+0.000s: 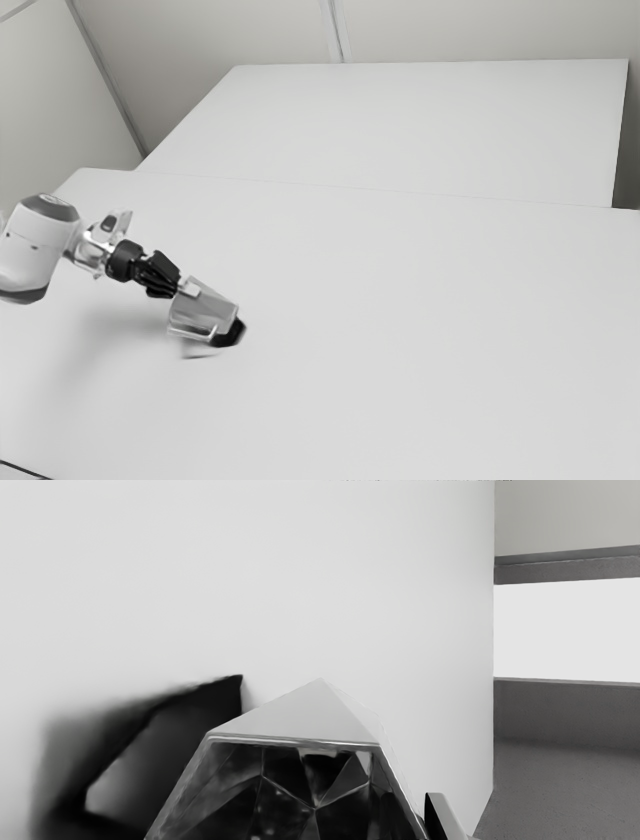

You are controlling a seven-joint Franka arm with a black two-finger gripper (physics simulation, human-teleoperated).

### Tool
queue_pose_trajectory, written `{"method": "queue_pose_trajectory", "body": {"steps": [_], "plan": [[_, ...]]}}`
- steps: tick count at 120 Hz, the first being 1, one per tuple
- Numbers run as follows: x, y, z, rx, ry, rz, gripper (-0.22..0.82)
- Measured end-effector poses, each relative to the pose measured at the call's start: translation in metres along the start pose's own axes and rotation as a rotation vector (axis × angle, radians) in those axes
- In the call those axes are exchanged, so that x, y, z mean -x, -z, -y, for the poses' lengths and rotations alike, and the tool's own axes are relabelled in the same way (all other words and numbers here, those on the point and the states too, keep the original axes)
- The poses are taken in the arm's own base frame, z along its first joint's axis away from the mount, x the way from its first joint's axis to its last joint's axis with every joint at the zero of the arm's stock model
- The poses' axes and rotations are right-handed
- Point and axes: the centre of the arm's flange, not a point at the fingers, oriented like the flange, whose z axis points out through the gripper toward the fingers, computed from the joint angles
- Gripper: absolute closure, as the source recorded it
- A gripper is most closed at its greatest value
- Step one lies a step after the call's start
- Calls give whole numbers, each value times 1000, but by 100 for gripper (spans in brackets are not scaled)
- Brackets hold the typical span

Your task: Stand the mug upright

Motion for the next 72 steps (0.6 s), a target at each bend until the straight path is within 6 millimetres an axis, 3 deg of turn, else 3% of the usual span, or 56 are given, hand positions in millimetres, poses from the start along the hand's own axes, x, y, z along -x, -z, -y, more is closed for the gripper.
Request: {"method": "queue_pose_trajectory", "body": {"steps": [11,36,72], "plan": [[-5,4,-30,-36,-46,9,77],[-33,-15,-86,-270,-139,132,78],[-57,-38,-122,-639,-199,208,77]]}}
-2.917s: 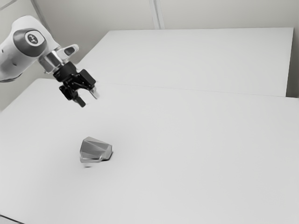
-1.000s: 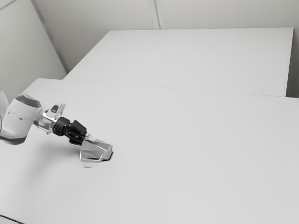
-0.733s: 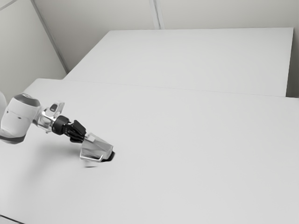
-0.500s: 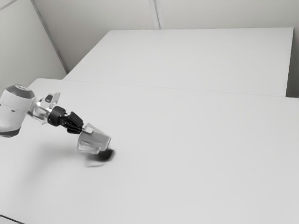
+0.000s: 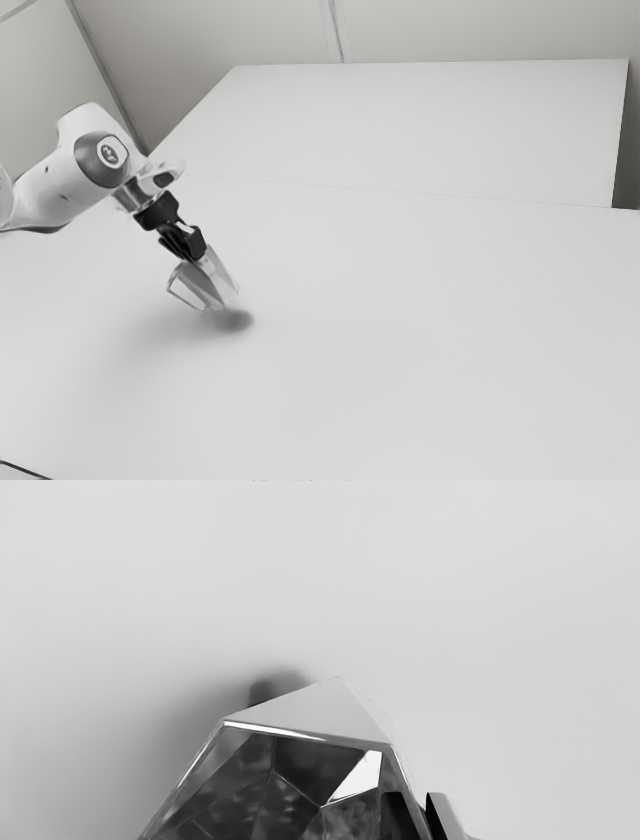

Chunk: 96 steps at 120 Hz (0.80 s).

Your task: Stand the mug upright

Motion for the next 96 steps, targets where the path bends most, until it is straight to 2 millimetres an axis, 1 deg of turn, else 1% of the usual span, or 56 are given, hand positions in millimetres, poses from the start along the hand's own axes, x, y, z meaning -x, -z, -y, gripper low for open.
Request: {"method": "queue_pose_trajectory", "body": {"steps": [17,33,41,49,55,63,69,74,80,88,96], "plan": [[-14,0,-14,-177,-28,30,77],[-24,-8,-28,-306,-50,40,77],[-27,-18,-31,-354,-57,46,77],[-29,-32,-30,-378,-50,48,77],[-30,-41,-24,-389,-35,49,77],[-30,-49,-13,-401,-8,47,78],[-30,-53,-10,-409,8,42,77],[-29,-56,-9,-412,20,39,74],[-28,-61,-8,-413,32,34,67],[-28,-66,-7,-413,48,26,53],[-29,-67,-7,-415,62,15,39]]}}
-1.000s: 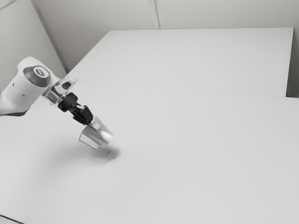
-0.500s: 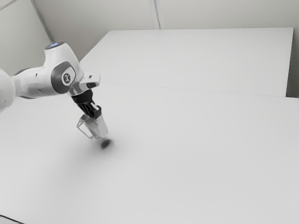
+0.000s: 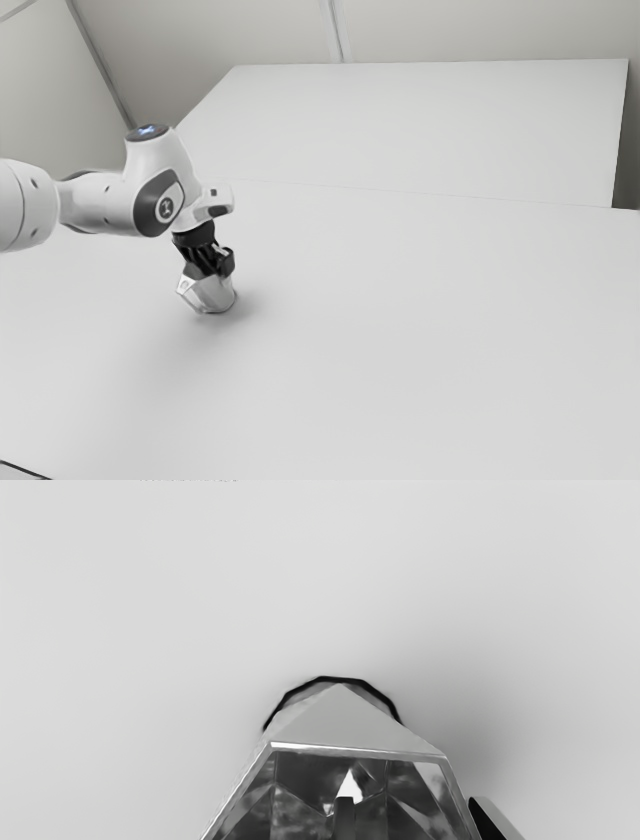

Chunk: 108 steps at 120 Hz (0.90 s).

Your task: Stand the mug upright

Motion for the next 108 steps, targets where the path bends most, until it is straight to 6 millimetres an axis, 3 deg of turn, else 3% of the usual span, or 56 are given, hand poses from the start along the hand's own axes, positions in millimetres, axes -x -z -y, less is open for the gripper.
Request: {"method": "queue_pose_trajectory", "body": {"steps": [17,29,44,64,74,91,108], "plan": [[-2,11,-3,-9,25,-28,20],[-7,36,-12,-22,27,-67,12],[-26,85,-16,-10,45,-110,7],[-60,176,-18,17,55,-169,3],[-68,207,-20,31,53,-164,2],[-65,235,-21,46,59,-126,1],[-58,246,-22,56,63,-81,1]]}}
